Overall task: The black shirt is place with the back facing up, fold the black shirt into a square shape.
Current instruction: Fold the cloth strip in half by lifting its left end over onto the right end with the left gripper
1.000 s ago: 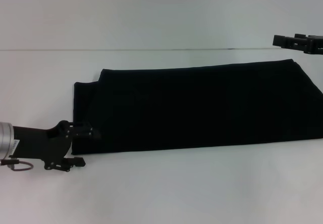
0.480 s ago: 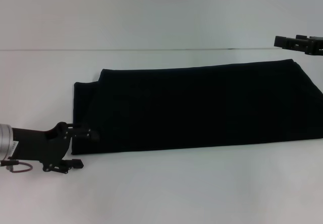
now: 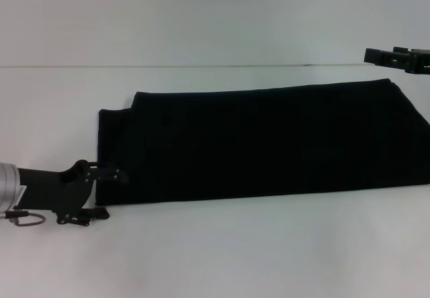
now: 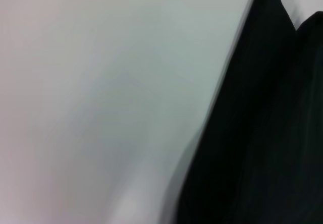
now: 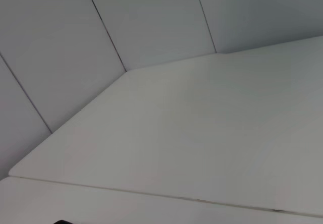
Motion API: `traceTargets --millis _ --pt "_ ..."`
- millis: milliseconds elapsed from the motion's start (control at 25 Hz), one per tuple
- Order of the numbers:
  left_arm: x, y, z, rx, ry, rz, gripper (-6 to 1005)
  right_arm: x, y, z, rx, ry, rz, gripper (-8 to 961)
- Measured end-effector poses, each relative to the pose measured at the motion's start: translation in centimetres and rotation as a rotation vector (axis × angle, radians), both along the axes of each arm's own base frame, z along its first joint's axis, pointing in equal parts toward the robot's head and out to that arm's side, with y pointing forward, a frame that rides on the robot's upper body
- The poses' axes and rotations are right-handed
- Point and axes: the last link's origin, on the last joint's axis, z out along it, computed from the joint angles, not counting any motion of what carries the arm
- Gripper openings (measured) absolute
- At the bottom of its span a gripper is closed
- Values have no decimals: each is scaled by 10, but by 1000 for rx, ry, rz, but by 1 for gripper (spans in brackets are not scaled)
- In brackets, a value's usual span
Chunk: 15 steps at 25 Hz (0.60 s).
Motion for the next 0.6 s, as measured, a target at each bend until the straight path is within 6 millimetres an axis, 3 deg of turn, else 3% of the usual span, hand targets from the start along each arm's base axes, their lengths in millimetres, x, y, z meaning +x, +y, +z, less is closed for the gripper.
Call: traceTargets --millis 600 --pt "2 13 3 47 47 -55 868 0 0 0 0 3 -1 909"
